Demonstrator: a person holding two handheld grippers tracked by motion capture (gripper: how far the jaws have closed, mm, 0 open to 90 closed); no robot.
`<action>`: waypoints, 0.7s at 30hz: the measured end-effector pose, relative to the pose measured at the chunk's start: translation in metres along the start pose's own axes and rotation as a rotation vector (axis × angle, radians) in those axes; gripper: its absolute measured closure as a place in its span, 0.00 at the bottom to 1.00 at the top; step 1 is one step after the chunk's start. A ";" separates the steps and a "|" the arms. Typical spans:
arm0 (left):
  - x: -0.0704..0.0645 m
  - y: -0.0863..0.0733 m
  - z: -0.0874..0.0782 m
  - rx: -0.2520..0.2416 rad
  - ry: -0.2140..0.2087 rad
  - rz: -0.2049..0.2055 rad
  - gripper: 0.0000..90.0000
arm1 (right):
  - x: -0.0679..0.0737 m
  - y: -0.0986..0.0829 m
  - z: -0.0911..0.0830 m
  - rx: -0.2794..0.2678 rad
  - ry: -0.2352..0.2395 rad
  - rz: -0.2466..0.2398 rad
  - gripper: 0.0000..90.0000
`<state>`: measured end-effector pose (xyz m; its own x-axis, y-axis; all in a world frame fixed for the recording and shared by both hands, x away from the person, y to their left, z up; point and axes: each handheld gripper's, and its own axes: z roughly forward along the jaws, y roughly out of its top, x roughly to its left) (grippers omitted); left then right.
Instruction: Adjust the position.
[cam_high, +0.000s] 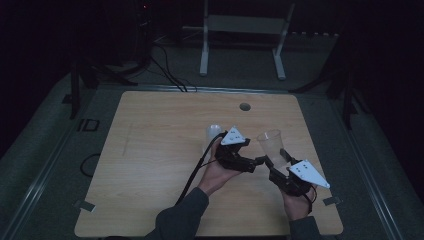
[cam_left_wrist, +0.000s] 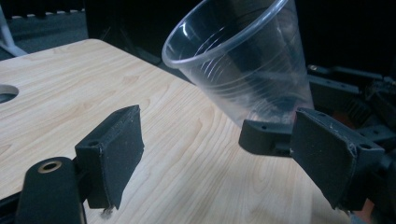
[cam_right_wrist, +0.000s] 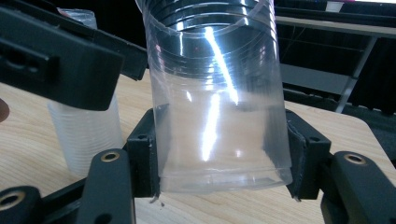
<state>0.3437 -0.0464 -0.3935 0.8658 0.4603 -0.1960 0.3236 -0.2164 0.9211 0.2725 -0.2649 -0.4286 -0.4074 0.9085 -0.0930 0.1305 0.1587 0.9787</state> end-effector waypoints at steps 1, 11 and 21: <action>0.000 0.001 0.000 0.001 -0.004 -0.002 0.19 | 0.000 0.000 0.000 -0.001 0.000 0.000 0.46; -0.001 0.005 0.002 -0.020 -0.017 -0.023 0.19 | 0.004 0.000 0.000 -0.012 0.005 -0.001 0.46; -0.002 0.007 0.007 -0.028 -0.048 -0.047 0.18 | 0.007 0.001 0.000 -0.022 0.011 0.000 0.46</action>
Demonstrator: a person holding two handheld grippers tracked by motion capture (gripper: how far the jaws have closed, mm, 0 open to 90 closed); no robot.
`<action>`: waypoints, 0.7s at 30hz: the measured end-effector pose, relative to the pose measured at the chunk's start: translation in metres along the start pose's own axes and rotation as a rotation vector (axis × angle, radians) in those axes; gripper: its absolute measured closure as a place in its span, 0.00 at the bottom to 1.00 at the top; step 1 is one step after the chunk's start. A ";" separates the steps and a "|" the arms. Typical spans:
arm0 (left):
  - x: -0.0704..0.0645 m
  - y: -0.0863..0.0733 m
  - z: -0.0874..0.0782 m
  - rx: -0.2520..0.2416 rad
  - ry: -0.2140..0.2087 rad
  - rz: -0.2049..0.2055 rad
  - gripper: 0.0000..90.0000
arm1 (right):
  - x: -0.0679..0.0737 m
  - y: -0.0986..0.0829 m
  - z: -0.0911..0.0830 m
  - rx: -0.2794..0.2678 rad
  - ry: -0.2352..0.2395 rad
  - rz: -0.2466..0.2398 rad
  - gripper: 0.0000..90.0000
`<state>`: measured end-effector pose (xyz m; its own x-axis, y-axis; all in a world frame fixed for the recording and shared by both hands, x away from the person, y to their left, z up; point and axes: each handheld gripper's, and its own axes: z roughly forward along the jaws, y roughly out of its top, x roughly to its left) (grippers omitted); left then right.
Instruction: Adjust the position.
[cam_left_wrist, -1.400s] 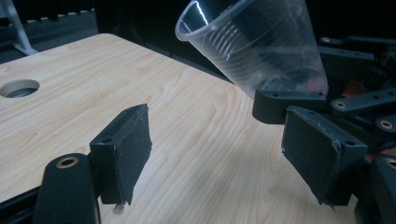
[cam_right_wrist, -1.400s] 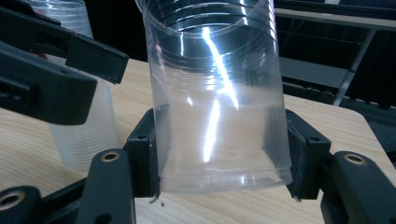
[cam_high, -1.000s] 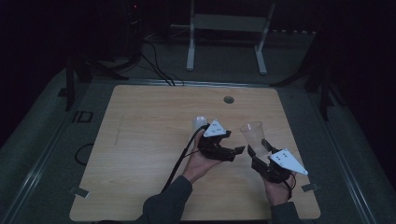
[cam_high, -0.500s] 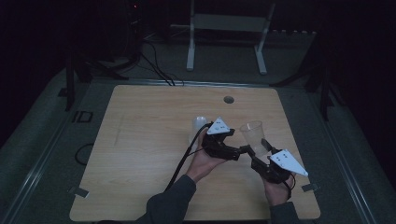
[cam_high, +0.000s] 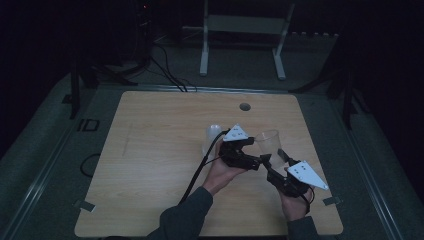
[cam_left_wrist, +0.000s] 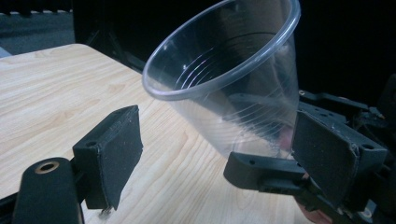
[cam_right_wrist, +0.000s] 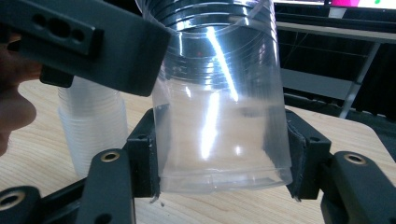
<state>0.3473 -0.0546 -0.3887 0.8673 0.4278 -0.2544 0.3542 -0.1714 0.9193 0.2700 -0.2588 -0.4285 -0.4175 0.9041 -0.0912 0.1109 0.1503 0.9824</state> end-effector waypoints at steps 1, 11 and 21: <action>0.000 0.000 0.000 0.000 0.000 0.000 0.18 | 0.000 0.000 0.000 -0.001 0.001 0.000 0.46; 0.000 0.001 0.005 -0.030 -0.032 -0.034 0.18 | 0.003 0.000 0.001 -0.003 0.009 -0.003 0.46; 0.001 0.000 0.011 -0.057 -0.061 -0.084 0.17 | 0.006 -0.001 0.003 0.001 0.021 -0.009 0.46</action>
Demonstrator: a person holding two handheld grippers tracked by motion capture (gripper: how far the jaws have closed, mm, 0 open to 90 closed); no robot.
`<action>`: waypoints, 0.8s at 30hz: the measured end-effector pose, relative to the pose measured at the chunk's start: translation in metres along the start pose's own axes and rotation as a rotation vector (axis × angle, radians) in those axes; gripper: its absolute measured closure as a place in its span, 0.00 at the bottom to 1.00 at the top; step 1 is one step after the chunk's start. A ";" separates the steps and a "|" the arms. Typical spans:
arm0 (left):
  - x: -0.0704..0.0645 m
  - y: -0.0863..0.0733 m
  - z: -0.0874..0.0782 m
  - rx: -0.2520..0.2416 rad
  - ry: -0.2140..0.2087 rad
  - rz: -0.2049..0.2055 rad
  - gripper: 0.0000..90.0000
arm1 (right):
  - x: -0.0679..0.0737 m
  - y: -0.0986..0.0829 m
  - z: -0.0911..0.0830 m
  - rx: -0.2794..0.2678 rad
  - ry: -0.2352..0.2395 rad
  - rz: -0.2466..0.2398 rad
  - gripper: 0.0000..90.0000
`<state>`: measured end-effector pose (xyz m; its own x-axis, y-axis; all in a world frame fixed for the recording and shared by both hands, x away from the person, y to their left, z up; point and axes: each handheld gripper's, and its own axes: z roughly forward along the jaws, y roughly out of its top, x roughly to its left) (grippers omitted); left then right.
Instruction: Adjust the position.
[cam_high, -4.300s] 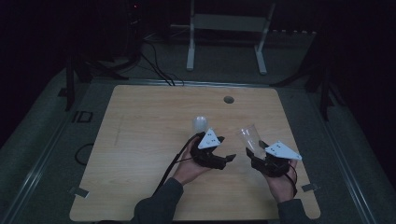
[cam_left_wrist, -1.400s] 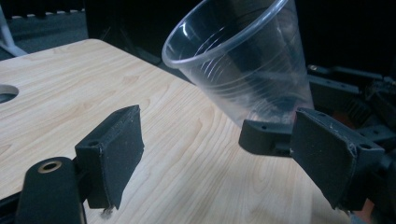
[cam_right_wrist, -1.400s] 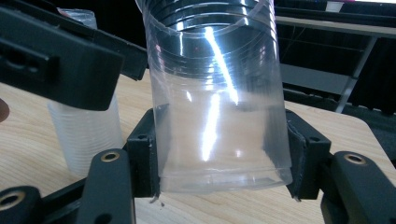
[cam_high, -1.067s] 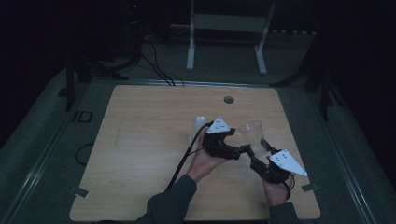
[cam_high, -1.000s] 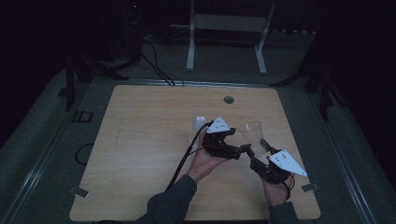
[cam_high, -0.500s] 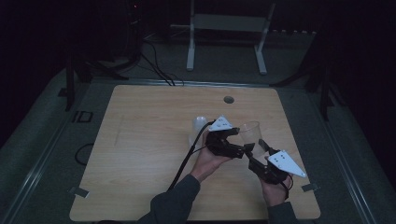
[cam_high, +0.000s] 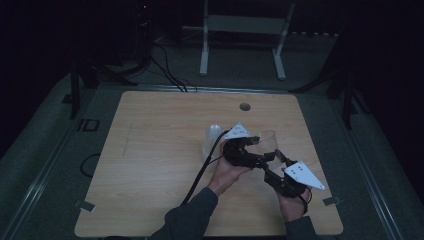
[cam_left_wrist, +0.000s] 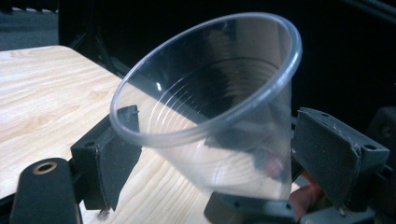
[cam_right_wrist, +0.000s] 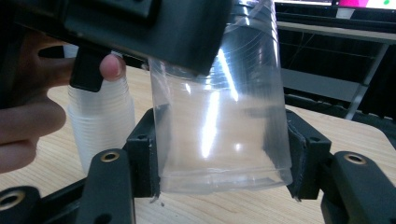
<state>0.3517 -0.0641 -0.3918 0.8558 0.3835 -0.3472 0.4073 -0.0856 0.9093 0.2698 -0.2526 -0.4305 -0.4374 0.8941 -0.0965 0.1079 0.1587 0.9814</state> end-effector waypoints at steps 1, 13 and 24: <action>0.000 -0.001 0.001 -0.023 -0.005 -0.011 0.17 | 0.000 0.000 0.000 0.000 0.000 0.000 0.46; 0.002 -0.002 0.001 -0.072 -0.011 -0.052 0.28 | -0.002 0.000 0.001 0.019 0.037 -0.006 0.44; 0.001 -0.002 -0.003 -0.073 0.016 -0.015 0.30 | -0.003 0.002 0.002 0.044 0.071 -0.022 0.38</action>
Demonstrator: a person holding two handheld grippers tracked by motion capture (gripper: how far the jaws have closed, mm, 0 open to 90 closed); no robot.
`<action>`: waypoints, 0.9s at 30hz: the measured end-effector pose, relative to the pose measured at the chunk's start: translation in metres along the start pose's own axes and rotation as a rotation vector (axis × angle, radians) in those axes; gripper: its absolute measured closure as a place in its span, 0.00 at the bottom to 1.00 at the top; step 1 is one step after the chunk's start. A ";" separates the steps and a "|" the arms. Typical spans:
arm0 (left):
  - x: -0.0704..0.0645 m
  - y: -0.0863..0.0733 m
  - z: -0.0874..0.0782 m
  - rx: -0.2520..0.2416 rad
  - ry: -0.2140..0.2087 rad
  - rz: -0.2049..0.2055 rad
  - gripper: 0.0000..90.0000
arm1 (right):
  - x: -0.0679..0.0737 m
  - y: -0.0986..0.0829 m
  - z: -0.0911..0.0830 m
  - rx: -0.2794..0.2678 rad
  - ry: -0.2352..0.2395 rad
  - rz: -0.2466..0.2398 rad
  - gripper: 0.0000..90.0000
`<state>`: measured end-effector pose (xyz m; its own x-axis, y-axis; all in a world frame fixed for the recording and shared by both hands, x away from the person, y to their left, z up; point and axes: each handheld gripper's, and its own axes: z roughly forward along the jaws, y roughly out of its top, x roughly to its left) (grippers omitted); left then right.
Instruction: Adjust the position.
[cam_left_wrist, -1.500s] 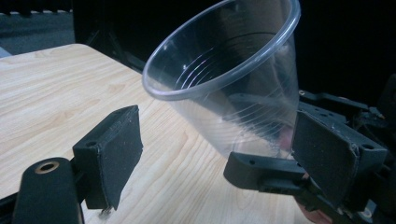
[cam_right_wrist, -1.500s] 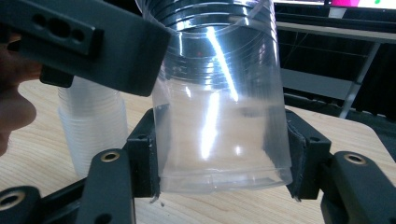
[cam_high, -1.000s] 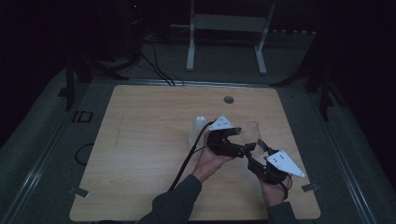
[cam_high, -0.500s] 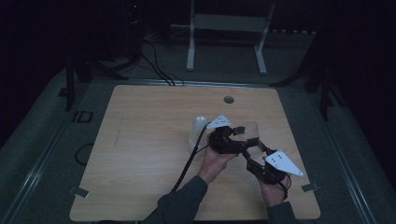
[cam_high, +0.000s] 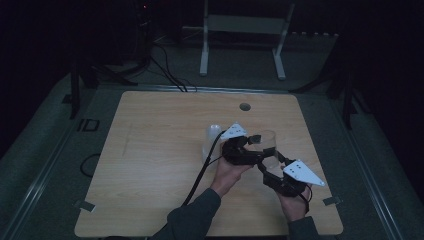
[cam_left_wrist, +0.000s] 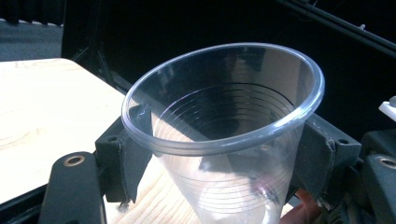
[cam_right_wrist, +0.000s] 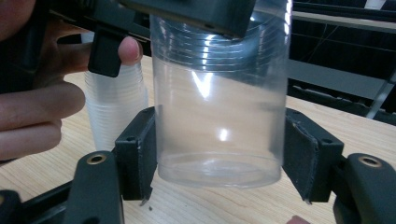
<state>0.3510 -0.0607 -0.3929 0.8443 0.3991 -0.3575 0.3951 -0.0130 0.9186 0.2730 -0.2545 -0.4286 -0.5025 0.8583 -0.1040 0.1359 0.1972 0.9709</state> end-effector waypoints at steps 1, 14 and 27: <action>-0.001 0.000 0.000 0.005 0.014 0.022 0.30 | 0.000 0.000 0.000 0.005 0.004 0.002 0.38; -0.005 -0.001 -0.001 0.035 0.064 0.090 0.31 | -0.008 0.003 -0.001 0.070 0.064 0.009 0.33; -0.015 -0.004 0.001 0.074 0.147 0.224 0.32 | -0.013 0.005 0.003 0.137 0.122 0.047 0.33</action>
<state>0.3367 -0.0672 -0.3916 0.8542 0.5074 -0.1133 0.2340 -0.1806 0.9553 0.2826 -0.2630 -0.4232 -0.5918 0.8057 -0.0239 0.2722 0.2277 0.9349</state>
